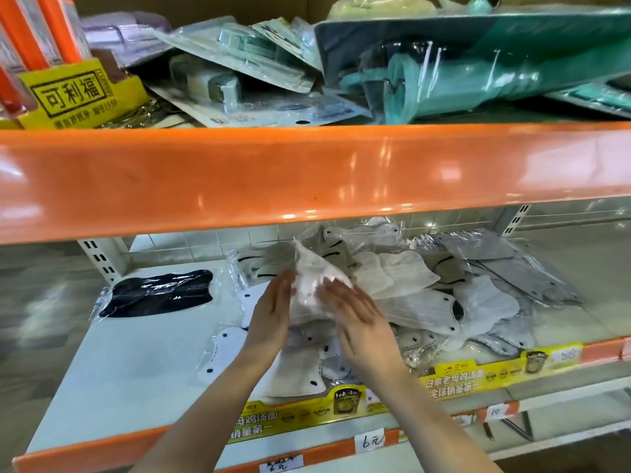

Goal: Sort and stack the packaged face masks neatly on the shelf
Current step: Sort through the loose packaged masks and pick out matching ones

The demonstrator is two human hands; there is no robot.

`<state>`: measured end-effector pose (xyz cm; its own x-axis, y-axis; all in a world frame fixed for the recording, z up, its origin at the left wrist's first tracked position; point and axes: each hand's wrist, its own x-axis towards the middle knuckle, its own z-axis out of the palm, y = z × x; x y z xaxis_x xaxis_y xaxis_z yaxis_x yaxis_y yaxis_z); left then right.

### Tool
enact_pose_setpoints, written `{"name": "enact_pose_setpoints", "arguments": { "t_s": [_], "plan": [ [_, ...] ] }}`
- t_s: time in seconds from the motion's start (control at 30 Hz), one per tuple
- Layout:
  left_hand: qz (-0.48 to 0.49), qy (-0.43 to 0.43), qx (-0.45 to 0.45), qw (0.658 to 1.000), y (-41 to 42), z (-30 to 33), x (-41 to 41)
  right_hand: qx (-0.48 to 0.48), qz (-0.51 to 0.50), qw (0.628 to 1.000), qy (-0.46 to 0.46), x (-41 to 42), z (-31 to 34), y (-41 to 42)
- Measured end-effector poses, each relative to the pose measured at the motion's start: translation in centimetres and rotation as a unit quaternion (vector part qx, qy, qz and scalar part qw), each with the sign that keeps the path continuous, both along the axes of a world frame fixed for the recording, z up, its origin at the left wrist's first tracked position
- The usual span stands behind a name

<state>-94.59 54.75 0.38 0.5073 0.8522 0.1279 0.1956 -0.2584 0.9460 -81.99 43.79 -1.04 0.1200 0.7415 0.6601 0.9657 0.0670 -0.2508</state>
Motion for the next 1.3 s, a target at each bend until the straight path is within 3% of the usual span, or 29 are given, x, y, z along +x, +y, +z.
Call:
{"name": "enact_pose_setpoints", "arguments": {
  "t_s": [0.07,0.13,0.23,0.33,0.4,0.5,0.67,0.9,1.2,1.3],
  "plan": [
    [0.015,-0.041,-0.085,0.995,0.4,-0.4,-0.2,-0.059,0.01,0.997,-0.045,-1.1,-1.8,0.1],
    [0.006,-0.005,-0.097,0.995,1.1,-0.8,-0.5,-0.12,0.008,0.992,-0.048,-1.7,-3.2,0.3],
    [-0.007,0.121,0.016,0.992,1.8,-1.9,-1.1,-0.208,-0.012,0.977,-0.043,-1.9,-3.6,1.0],
    [-0.07,0.201,0.142,0.967,2.2,-3.4,-0.9,-0.242,-0.026,0.969,-0.046,-2.2,-3.4,1.5],
    [-0.124,0.233,0.161,0.951,1.8,-3.8,-0.7,-0.245,-0.024,0.969,-0.018,-2.6,-3.2,1.8],
    [-0.148,0.215,0.222,0.94,1.2,-4.5,-0.2,-0.225,-0.027,0.973,0.04,-2.4,-2.8,1.6],
    [-0.176,0.316,0.312,0.878,0.0,-4.2,1.4,-0.179,-0.155,0.969,0.064,0.1,-1.5,-0.8],
    [-0.187,0.338,0.389,0.836,-3.9,-3.0,6.2,-0.205,-0.297,0.926,0.11,6.1,-1.6,-5.2],
    [-0.237,0.383,0.394,0.801,-8.8,-2.0,14.7,-0.234,-0.242,0.931,0.141,11.2,-2.0,-9.7],
    [-0.215,0.397,0.357,0.818,-9.4,-2.6,16.0,-0.225,-0.23,0.934,0.153,12.7,-1.8,-10.2]
  ]
}}
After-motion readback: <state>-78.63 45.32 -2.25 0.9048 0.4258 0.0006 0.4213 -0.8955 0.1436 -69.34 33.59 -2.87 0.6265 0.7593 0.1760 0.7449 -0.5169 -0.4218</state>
